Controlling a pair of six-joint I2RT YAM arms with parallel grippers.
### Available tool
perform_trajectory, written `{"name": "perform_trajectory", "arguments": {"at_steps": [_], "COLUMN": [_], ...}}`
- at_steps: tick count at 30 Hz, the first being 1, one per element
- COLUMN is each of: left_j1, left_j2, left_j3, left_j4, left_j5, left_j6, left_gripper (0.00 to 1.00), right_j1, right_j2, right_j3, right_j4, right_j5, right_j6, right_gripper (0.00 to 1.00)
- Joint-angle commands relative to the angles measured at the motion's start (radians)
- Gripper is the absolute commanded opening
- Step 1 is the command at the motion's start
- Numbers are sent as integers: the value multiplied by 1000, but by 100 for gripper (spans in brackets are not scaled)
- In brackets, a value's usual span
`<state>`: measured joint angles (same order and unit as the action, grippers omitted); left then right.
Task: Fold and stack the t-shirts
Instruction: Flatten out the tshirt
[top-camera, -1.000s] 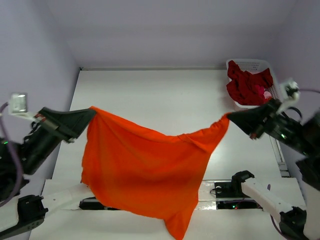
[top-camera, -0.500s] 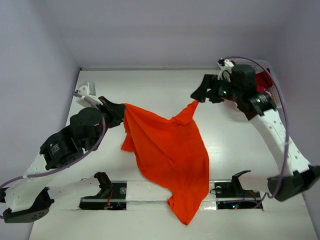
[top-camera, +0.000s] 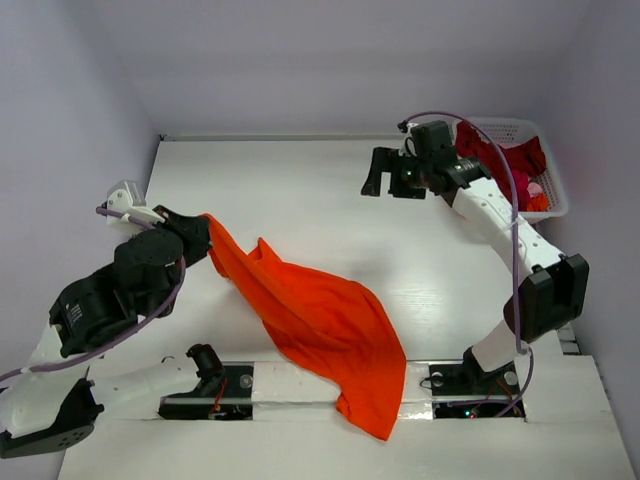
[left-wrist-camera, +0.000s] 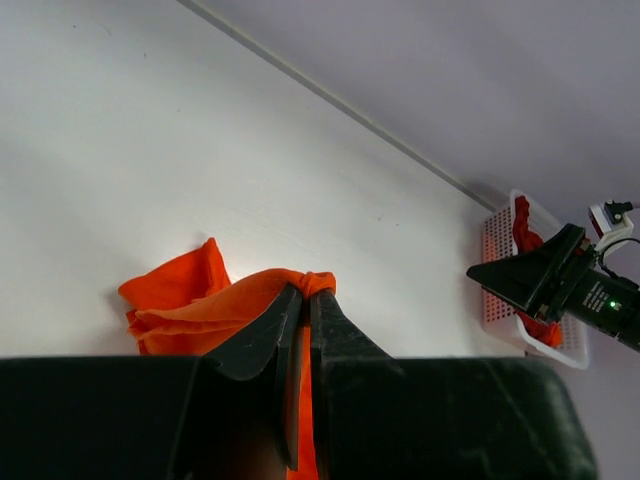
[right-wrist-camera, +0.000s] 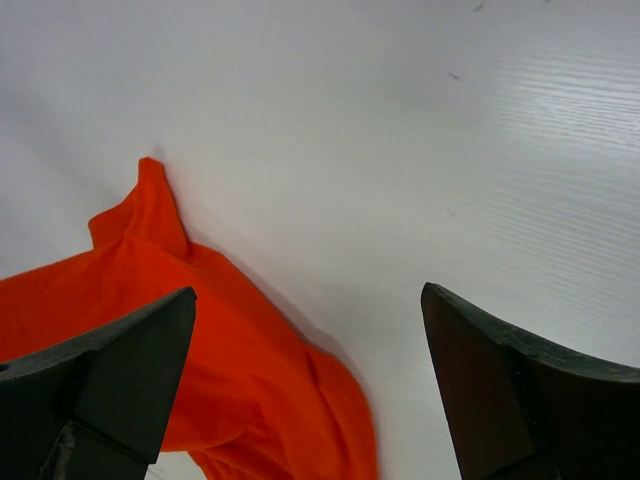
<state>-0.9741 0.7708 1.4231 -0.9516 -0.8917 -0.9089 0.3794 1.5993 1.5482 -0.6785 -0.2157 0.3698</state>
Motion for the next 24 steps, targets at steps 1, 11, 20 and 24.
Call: {"name": "perform_trajectory", "arguments": {"at_steps": [1, 11, 20, 24], "left_j1": [-2, -2, -2, -2], "left_j2": [13, -22, -44, -36], "left_j3": [4, -121, -182, -213], "left_j4": [13, 56, 146, 166], "left_j5": [-43, 19, 92, 106], "left_j6": [-62, -88, -67, -71], "left_gripper": [0, 0, 0, 0], "right_j1": [79, 325, 487, 510], "right_j2": [0, 177, 176, 163], "right_j3": [13, -164, -264, -261], "right_j4": [43, 239, 379, 389], "right_j5": [39, 36, 90, 91], "right_j6": [-11, 76, 175, 190], "right_gripper": [100, 97, 15, 11]}}
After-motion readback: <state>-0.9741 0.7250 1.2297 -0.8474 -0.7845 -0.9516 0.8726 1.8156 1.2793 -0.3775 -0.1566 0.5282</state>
